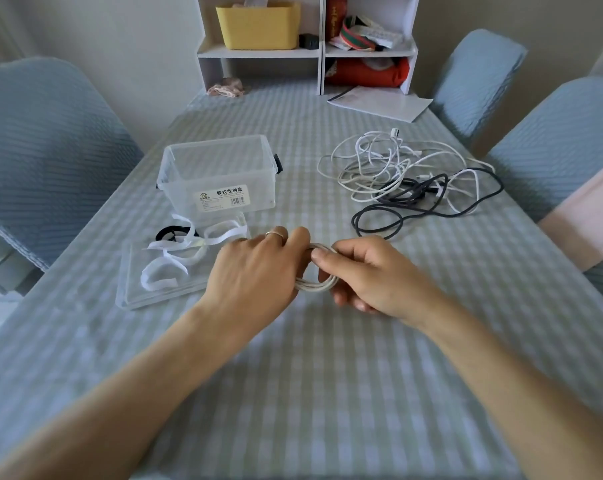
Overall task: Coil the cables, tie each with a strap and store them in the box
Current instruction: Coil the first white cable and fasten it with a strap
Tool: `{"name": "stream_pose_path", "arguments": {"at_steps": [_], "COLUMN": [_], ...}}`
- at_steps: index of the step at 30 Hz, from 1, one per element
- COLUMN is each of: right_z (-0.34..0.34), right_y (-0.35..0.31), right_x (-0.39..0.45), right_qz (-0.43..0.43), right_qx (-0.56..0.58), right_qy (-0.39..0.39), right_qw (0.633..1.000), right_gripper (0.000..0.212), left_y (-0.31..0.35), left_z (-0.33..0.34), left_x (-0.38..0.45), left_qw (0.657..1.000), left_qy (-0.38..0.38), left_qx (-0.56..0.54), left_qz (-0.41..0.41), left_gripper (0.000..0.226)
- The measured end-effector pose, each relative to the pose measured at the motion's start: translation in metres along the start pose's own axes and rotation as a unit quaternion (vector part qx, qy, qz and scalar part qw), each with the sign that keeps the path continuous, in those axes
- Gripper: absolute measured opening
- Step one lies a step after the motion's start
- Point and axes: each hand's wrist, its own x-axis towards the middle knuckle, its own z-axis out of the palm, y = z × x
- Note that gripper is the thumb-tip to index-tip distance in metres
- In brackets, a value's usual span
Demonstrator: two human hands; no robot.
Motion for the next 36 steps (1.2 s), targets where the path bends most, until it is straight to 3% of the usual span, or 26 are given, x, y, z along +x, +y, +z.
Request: {"name": "stream_pose_path", "arguments": {"at_steps": [4, 10, 12, 14, 17, 22, 26, 28, 32, 36], "right_z": [-0.006, -0.005, -0.005, -0.005, -0.004, -0.004, 0.007, 0.016, 0.026, 0.026], "right_y": [0.001, 0.014, 0.016, 0.018, 0.022, 0.025, 0.01, 0.005, 0.0, 0.003], "right_x": [0.0, 0.005, 0.004, 0.002, 0.005, 0.007, 0.006, 0.004, 0.003, 0.008], "right_qz": [0.017, -0.091, -0.145, -0.207, -0.286, -0.212, -0.053, -0.004, -0.008, 0.03], "right_qx": [0.016, 0.03, -0.014, -0.092, -0.249, -0.218, -0.065, -0.052, -0.065, 0.018], "right_qy": [-0.06, -0.001, 0.01, 0.035, 0.08, 0.057, 0.037, 0.039, 0.109, 0.117], "right_qw": [0.998, 0.995, 0.989, 0.973, 0.922, 0.951, 0.996, 0.998, 0.992, 0.993], "right_gripper": [0.035, 0.039, 0.037, 0.028, 0.034, 0.03, 0.059, 0.064, 0.064, 0.065], "left_y": [-0.002, -0.007, -0.007, -0.012, -0.014, -0.009, -0.006, -0.005, 0.0, -0.001], "left_z": [0.002, -0.005, -0.006, 0.0, 0.004, 0.003, 0.0, 0.001, -0.001, 0.001], "left_x": [-0.002, 0.0, 0.001, 0.002, 0.003, -0.001, -0.009, -0.007, -0.007, -0.004], "left_qw": [1.0, 0.999, 0.997, 0.976, 0.942, 0.985, 0.998, 0.998, 0.996, 0.997], "left_qy": [0.002, -0.013, -0.034, -0.127, -0.198, -0.094, -0.039, -0.019, -0.02, 0.026], "left_qx": [0.002, -0.033, -0.073, -0.173, -0.258, -0.105, -0.008, -0.02, -0.033, -0.032], "left_qz": [0.014, -0.009, -0.015, -0.042, -0.086, -0.095, -0.052, -0.064, -0.086, -0.064], "left_gripper": [0.017, 0.023, 0.019, 0.018, 0.029, 0.035, 0.038, 0.039, 0.053, 0.026]}}
